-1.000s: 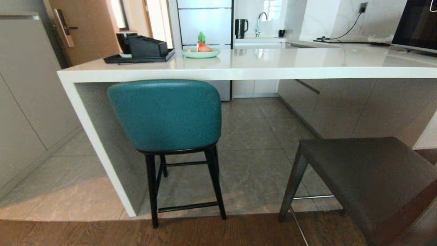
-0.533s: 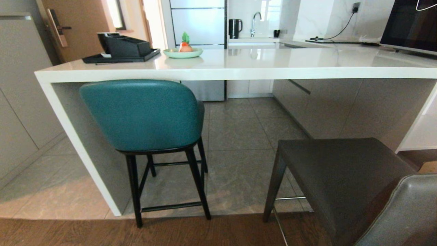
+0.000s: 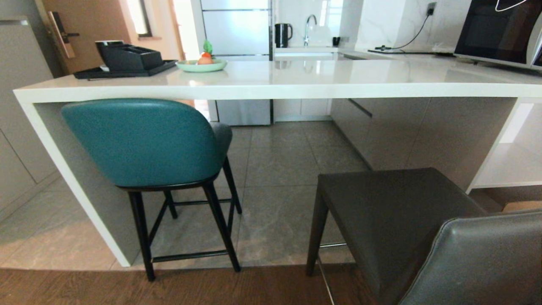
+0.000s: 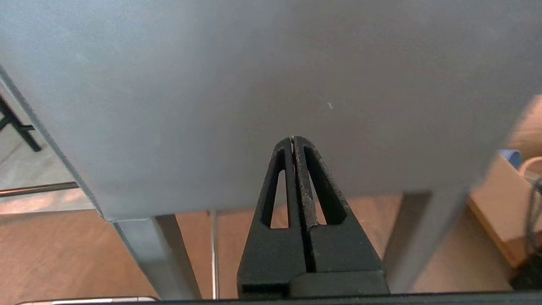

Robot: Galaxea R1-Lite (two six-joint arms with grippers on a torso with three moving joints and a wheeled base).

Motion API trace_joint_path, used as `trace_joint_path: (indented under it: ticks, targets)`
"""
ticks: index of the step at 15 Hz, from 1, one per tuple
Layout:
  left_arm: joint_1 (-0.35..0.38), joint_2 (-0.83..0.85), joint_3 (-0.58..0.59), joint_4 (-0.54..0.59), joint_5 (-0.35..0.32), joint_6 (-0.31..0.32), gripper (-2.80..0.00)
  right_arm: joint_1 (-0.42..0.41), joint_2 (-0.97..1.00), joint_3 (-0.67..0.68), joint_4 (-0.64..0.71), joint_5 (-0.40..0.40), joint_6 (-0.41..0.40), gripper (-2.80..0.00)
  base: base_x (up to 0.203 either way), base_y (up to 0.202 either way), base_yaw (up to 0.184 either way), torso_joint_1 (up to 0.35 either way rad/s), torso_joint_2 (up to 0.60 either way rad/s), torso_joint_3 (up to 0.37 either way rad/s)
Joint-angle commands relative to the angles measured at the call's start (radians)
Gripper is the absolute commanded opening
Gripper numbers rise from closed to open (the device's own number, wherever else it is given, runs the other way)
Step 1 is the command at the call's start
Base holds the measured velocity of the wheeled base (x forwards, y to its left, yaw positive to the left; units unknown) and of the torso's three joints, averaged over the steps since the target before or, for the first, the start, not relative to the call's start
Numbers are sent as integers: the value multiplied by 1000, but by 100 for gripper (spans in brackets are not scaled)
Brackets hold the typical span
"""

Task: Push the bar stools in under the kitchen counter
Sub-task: Push the gray chair back under the dining table

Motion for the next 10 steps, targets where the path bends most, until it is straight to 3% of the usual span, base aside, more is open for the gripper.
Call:
trace_joint_path:
  ticks: [1, 6, 10]
  targets:
    - [-1, 2, 0, 0, 1, 0, -280, 0, 2, 5, 0, 0, 0, -280, 0, -187, 2, -4, 4, 2]
    - [-2, 2, 0, -3, -1, 0, -280, 0, 2, 5, 0, 0, 0, -280, 0, -162, 2, 3, 2, 2]
    - [-2, 2, 0, -3, -1, 0, -280, 0, 2, 5, 0, 0, 0, -280, 0, 0, 0, 0, 0, 0]
